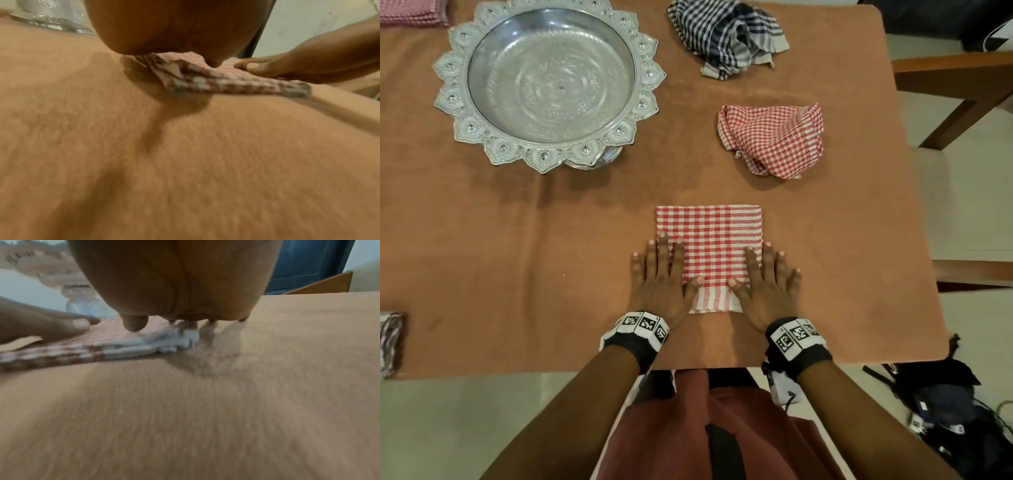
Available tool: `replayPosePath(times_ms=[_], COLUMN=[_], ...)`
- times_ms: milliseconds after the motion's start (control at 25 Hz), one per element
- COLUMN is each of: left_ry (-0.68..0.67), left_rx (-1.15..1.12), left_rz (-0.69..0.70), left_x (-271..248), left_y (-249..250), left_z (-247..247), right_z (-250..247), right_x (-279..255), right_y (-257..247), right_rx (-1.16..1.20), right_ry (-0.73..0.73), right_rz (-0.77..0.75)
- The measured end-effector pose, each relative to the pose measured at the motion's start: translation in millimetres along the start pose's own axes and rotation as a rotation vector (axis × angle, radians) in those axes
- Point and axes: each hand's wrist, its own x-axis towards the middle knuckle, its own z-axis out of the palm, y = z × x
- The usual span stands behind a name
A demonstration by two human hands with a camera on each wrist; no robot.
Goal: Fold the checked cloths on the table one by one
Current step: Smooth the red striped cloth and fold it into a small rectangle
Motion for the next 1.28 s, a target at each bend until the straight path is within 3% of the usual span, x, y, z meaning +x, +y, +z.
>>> replayPosePath(times_ms=[120, 200, 360, 520, 640, 760, 1040, 1280], left_ry=[0.092, 0.099, 0.025, 0.060, 0.075, 0.175, 0.156, 0.148], left_rx=[0.051, 0.072, 0.094, 0.149, 0.089, -0.023, -0.084, 0.003], left_rz=[0.023, 0.058, 0.091, 0.027, 0.019, 0.056, 0.133, 0.162], left_x=[25.9, 53.1, 84.6, 86.5, 75.0, 40.6, -33.9, -47.3], left_y=[-3.9, -4.4, -6.2, -3.2, 0.8, -5.1, -18.8, -21.0], left_z=[-22.4, -37.7, -62.7, -75.6, -83.6, -82.3, -40.0, -15.4], right_z=[-32.1, -55.8, -86.8, -99.9, -105.1, -95.4, -29.5, -1.7], right_x=[15.8, 43.3, 93.5, 106.0, 91.7, 54.7, -24.5, -42.0], right_y=[-0.1, -6.0, -17.8, -19.6, -18.1, -10.8, 8.4, 11.5], right_rx=[0.118, 0.182, -0.003, -0.105, -0.043, -0.003, -0.065, -0.087], right_ry=[0.184, 0.282, 0.096, 0.061, 0.170, 0.302, 0.546, 0.593], right_rz=[0.057, 0.008, -0.241, -0.221, -0.247, -0.300, -0.317, -0.274])
